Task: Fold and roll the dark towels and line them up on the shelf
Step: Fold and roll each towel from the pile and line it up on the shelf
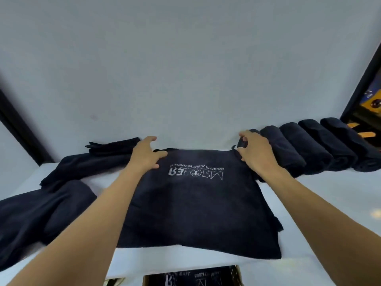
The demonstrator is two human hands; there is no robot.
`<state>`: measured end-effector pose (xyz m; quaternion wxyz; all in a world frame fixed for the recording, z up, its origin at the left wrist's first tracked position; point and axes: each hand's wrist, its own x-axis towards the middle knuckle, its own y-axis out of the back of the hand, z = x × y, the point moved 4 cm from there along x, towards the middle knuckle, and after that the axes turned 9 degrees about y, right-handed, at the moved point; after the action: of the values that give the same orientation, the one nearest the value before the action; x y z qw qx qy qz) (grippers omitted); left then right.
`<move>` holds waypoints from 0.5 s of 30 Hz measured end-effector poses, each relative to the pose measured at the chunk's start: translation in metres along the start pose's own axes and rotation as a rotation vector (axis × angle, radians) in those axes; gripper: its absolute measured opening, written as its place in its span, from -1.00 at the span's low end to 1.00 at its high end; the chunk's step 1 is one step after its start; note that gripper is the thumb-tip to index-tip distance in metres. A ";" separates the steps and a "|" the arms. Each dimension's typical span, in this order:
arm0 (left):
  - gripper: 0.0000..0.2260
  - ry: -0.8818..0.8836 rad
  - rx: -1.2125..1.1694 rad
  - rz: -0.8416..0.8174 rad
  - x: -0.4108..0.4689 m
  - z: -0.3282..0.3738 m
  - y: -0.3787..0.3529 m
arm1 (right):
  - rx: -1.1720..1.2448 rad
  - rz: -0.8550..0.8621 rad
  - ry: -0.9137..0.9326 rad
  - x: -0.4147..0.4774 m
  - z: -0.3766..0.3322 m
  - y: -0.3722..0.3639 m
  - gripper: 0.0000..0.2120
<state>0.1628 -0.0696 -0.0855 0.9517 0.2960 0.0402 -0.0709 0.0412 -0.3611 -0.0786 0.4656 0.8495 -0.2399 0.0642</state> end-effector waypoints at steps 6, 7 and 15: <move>-0.58 -0.171 0.495 -0.097 -0.089 -0.053 -0.004 | 0.070 -0.052 0.224 -0.100 -0.022 0.008 -0.94; -0.54 -0.136 0.511 -0.039 -0.100 -0.061 0.004 | 0.018 -0.115 0.205 -0.119 -0.019 0.007 -0.93; -0.66 0.187 0.124 -0.031 -0.175 -0.098 0.050 | 0.078 -0.248 -0.305 -0.214 0.010 0.028 -0.54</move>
<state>-0.0051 0.0464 -0.1177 0.9225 0.3589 0.1290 -0.0600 -0.1605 -0.3074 -0.1336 0.3949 0.8898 -0.1985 -0.1138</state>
